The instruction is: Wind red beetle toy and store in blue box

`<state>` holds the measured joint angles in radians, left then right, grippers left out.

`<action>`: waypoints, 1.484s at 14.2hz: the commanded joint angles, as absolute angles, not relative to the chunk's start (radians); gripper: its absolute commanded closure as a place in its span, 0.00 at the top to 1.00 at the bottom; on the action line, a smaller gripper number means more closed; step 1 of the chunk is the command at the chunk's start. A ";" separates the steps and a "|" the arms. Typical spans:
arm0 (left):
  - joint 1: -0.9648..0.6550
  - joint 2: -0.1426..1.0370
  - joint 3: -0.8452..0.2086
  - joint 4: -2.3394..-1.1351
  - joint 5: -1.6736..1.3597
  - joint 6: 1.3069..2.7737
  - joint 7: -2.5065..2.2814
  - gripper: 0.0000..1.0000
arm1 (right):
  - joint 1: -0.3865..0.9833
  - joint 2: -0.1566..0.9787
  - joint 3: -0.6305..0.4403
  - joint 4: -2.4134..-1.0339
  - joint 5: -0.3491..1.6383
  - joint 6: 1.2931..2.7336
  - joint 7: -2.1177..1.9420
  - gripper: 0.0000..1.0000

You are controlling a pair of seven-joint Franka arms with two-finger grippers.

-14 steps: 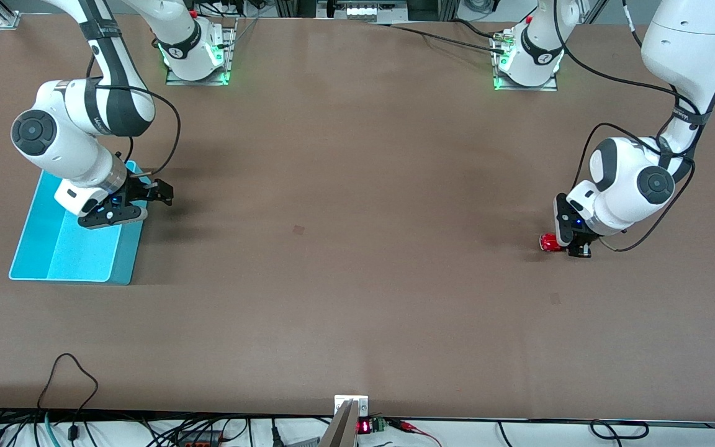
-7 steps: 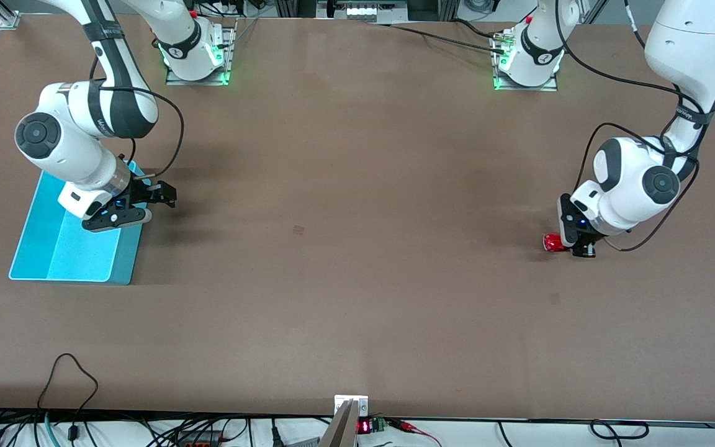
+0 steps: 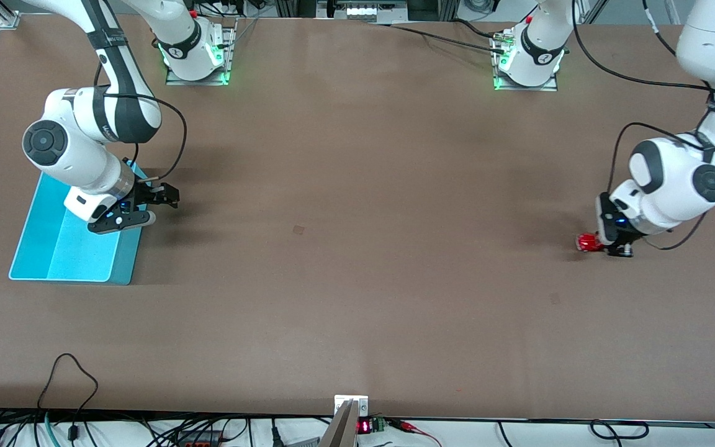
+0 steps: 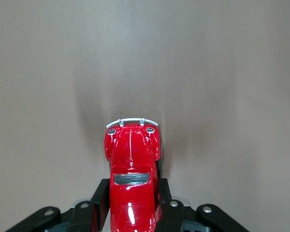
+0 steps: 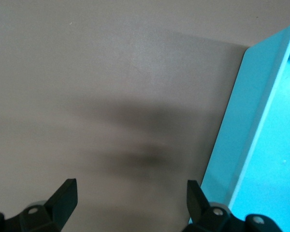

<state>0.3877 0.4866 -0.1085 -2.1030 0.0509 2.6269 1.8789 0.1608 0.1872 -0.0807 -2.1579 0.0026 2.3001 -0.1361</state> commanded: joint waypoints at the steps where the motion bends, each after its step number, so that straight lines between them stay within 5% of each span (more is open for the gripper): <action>1: 0.469 0.572 -0.120 -2.066 0.067 2.622 1.988 0.47 | 0.164 0.198 -0.084 -2.140 0.005 2.284 -0.135 1.00; 3: 0.476 0.548 -0.124 -2.057 0.054 2.576 1.990 1.00 | 0.169 0.198 -0.084 -2.140 0.005 2.284 -0.137 1.00; 11: 0.402 0.358 -0.296 -1.859 0.054 2.012 1.919 1.00 | 0.169 0.206 -0.084 -2.140 0.003 2.283 -0.141 1.00; 21: 0.285 0.328 -0.311 -1.753 -0.031 2.055 1.158 1.00 | 0.215 0.207 -0.084 -2.140 -0.038 2.269 -0.556 1.00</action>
<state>0.3078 0.3287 -0.3164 -1.7642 -0.0171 2.0121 1.3544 0.1842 0.2003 -0.0791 -2.1561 -0.0089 2.2885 -0.4726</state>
